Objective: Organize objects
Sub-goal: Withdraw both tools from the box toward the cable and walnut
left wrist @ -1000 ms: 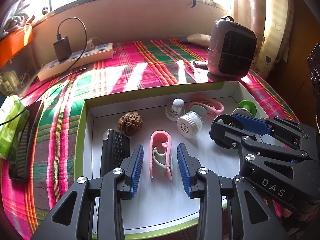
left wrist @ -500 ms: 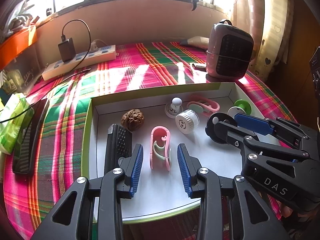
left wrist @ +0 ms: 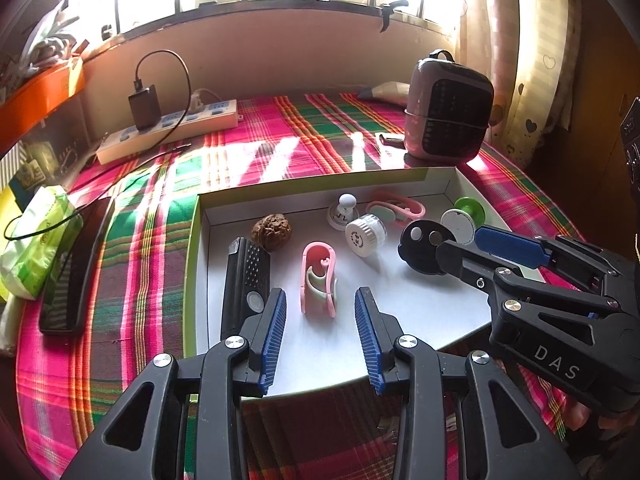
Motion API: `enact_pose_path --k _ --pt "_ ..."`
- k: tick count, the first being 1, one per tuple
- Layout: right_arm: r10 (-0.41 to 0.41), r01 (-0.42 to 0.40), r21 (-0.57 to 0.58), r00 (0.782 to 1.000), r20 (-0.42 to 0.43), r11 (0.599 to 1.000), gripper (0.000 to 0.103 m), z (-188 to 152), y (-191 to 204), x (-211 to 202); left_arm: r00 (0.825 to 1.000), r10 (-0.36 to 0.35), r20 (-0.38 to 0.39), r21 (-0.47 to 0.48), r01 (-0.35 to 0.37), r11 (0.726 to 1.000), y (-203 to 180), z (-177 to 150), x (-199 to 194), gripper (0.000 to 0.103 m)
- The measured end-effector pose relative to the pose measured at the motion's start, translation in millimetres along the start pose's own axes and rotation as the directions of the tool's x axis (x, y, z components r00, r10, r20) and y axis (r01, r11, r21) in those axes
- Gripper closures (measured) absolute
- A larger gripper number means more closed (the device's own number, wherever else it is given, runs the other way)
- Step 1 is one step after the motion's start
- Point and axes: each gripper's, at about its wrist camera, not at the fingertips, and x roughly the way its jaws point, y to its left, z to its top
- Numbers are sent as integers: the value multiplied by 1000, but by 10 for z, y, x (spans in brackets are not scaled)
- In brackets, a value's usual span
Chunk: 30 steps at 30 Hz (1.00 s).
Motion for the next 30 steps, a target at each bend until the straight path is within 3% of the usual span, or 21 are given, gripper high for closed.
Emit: enact_pose_path --k 16,30 --pt "3 -4 29 1000 29 1000 61 -225 18 -319 999 -20 51 1 20 1000 -51 -214 -379 69" --pt "-26 23 68 999 41 997 61 -472 -67 -503 997 -67 49 -36 69 997 68 -467 -535 69"
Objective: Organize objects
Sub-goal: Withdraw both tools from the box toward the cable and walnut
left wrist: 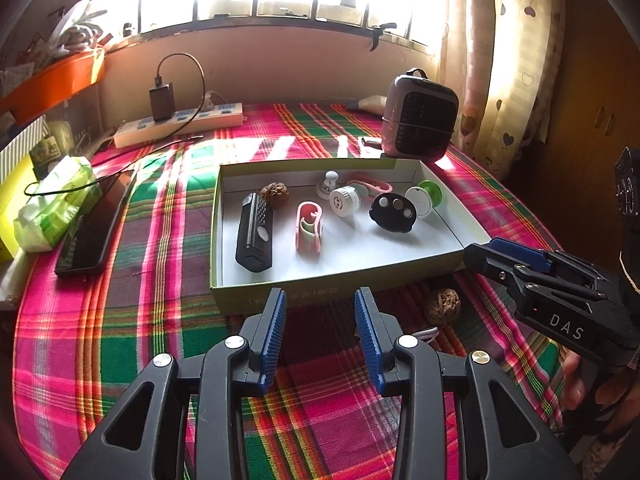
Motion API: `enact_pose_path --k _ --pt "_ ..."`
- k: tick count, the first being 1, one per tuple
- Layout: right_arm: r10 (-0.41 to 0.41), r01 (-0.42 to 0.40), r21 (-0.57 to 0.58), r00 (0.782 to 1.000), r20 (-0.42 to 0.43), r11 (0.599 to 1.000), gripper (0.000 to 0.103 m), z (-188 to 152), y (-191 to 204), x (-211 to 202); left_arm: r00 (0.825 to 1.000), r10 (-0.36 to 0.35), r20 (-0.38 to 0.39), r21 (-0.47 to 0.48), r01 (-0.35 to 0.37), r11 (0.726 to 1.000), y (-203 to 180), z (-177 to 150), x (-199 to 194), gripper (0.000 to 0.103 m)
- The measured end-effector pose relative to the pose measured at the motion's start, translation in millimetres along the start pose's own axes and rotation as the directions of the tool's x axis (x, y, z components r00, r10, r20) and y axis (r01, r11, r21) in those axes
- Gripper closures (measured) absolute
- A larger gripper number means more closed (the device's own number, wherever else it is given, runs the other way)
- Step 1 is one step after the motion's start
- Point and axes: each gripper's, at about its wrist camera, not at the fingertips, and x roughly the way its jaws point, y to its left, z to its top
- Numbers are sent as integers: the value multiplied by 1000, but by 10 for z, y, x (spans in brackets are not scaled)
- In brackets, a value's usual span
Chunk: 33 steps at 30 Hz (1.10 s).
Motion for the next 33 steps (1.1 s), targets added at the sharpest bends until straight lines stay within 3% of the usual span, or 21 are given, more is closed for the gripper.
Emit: enact_pose_path --k 14,20,33 --pt "-7 7 34 1000 -17 999 61 -185 -96 -69 991 -114 -63 32 116 993 -119 -103 110 69" --pt "-11 12 40 1000 -23 999 61 -212 -119 -76 990 -100 -100 73 108 991 -222 -73 254 69" --pt "-12 13 51 1000 -29 999 61 -216 -155 -61 971 -175 -165 137 198 971 -379 -189 263 69"
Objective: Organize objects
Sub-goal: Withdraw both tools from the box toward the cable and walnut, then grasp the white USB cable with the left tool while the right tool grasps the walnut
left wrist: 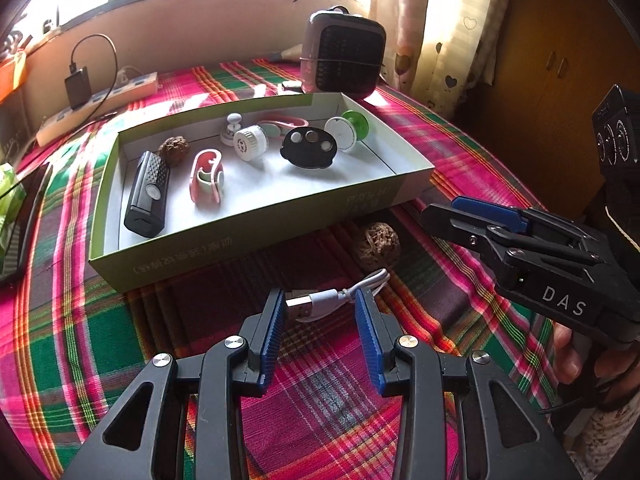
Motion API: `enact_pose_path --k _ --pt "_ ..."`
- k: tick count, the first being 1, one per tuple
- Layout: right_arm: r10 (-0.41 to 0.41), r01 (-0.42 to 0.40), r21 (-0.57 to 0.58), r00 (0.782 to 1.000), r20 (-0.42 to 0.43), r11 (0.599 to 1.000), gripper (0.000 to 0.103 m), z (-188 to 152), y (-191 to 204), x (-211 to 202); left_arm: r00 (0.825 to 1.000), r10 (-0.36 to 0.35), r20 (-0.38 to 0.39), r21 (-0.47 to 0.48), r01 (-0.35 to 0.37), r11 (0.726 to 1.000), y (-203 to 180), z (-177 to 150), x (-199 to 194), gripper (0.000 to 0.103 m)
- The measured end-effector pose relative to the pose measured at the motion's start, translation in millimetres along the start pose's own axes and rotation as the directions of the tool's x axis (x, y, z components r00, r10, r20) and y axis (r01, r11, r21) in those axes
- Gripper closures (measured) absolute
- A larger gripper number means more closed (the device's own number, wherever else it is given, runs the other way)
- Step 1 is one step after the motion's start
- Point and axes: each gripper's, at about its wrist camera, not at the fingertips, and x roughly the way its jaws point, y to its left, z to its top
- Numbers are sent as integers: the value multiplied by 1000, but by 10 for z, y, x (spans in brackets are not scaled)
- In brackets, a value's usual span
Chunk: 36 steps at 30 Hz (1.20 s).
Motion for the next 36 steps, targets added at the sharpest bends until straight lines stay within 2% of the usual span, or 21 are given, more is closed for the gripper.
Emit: enact_pose_path --k 7,13,18,20,28,36 --pt "-2 2 7 1000 -6 1000 61 -6 -19 15 998 -51 -23 48 52 998 -91 -28 -60 69" --pt "-3 3 13 1000 -4 1000 61 -7 -41 8 1000 -14 1 109 14 994 -117 27 -91 69" --pt "-4 4 13 1000 -8 1000 61 -6 -42 19 998 -45 -31 161 50 986 -165 53 26 67" --pt "-4 4 13 1000 -8 1000 61 -5 -45 20 999 -28 -31 187 33 982 -206 53 56 67" --pt "-6 6 11 1000 -11 1000 61 -1 -52 24 999 -18 -48 192 27 981 -267 60 99 67" --pt "-10 10 6 1000 -15 1000 61 7 -23 35 1000 9 -23 196 -5 981 -262 10 66 83"
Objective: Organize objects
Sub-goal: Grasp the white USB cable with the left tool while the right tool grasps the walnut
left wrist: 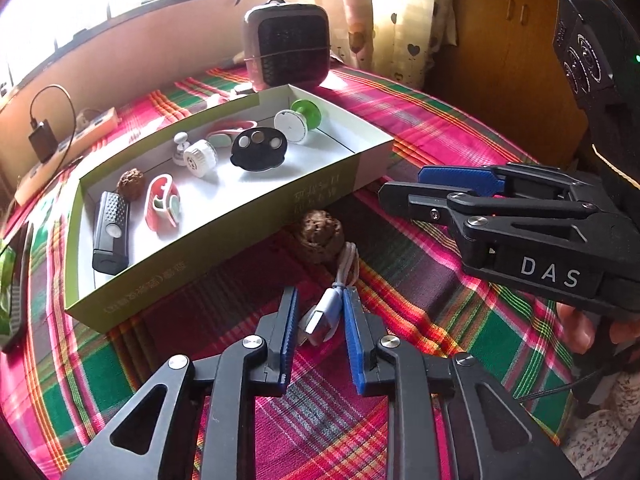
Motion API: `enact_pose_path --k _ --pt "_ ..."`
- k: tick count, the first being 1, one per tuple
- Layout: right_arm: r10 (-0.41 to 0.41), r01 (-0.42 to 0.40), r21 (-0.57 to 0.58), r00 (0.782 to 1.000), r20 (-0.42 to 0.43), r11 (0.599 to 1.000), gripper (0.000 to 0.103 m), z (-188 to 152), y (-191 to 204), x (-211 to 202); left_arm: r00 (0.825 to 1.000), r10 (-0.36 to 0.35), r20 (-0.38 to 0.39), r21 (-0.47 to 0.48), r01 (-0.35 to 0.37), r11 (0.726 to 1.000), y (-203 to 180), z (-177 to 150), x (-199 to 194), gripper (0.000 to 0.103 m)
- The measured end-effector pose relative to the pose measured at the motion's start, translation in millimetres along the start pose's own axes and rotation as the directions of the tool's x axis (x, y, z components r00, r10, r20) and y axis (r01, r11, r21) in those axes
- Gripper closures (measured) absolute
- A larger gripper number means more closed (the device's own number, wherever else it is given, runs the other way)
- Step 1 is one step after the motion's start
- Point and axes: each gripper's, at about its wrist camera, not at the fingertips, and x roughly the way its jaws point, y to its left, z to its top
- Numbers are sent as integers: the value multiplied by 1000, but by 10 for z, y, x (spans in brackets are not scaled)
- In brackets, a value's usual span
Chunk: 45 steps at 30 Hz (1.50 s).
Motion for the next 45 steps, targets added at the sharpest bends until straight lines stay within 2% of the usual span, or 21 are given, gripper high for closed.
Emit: enact_pose_path --k 11,17,23,25,29,31,35,45 --pt "1 -1 -15 1000 -3 1000 61 0 75 -4 1000 4 12 -26 -4 1000 55 -151 -117 88" --pt "18 -18 -30 1000 -9 999 61 -18 160 15 999 50 11 -81 -49 996 180 -274 -223 88" --pt "47 -47 -43 999 -8 998 61 -44 236 32 991 131 17 -187 -125 974 371 -366 -284 88" --pt "59 -59 -47 998 -9 997 61 -49 261 38 991 132 22 -224 -124 967 443 -386 -300 88" --pt "78 -79 -52 997 -9 996 61 -56 305 53 982 188 14 -259 -178 949 547 -407 -305 88" --pt "83 -84 -58 996 -9 995 60 -62 328 62 983 183 18 -281 -171 944 596 -413 -309 88" --pt "92 -93 -63 996 -17 994 53 -64 360 95 981 195 20 -298 -180 937 637 -416 -303 88" --pt "63 -70 -89 995 -76 994 53 -41 463 250 977 211 16 -307 -196 931 656 -394 -287 88"
